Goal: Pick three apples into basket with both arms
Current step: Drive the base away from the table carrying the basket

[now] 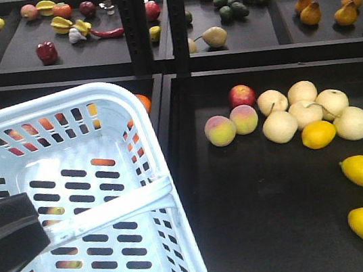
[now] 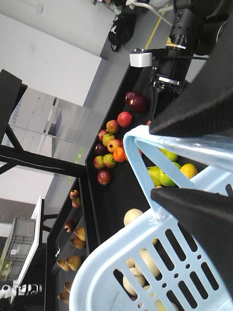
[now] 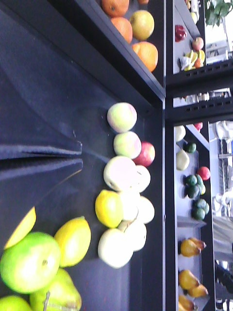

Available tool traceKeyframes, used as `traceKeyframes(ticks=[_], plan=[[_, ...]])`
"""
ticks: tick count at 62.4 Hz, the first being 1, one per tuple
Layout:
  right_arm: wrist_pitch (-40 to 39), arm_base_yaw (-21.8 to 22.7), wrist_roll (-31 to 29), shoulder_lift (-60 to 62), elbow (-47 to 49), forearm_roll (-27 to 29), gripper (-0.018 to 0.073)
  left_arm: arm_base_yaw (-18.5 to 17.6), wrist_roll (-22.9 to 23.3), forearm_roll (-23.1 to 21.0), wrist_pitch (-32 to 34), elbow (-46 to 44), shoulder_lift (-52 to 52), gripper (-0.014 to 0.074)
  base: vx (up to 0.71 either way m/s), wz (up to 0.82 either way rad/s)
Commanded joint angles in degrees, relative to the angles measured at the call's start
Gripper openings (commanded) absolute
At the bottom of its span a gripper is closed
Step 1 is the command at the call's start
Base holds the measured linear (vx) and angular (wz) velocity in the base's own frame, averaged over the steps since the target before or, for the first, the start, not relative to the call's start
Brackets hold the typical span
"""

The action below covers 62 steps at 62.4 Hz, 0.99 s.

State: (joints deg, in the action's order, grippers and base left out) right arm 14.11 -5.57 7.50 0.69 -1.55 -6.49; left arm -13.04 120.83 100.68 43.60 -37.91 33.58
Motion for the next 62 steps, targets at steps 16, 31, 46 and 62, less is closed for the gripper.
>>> traceKeyframes(ticks=[16,31,46,62], plan=[[-4.20,-0.06,-0.44,0.67,-0.82,-0.62,-0.0005,-0.20,1.08,1.16,-2.51,-1.63,-0.04,-0.0007,-0.04,0.21],[-4.20,-0.06,-0.44,0.67,-0.82,-0.62,-0.0005,-0.20,1.08,1.16,-2.51,-1.63,-0.04,-0.0007,-0.06,0.29],[-4.20,-0.06,-0.44,0.67,-0.82,-0.62,-0.0005,-0.20,1.08,1.16,-2.56,-1.63,-0.04,-0.0007,-0.10,0.38],[-4.20,-0.06,-0.44,0.67,-0.82,-0.62,-0.0005,-0.20,1.08,1.16,-2.56,-1.63,-0.04,-0.0007,-0.12,0.48]])
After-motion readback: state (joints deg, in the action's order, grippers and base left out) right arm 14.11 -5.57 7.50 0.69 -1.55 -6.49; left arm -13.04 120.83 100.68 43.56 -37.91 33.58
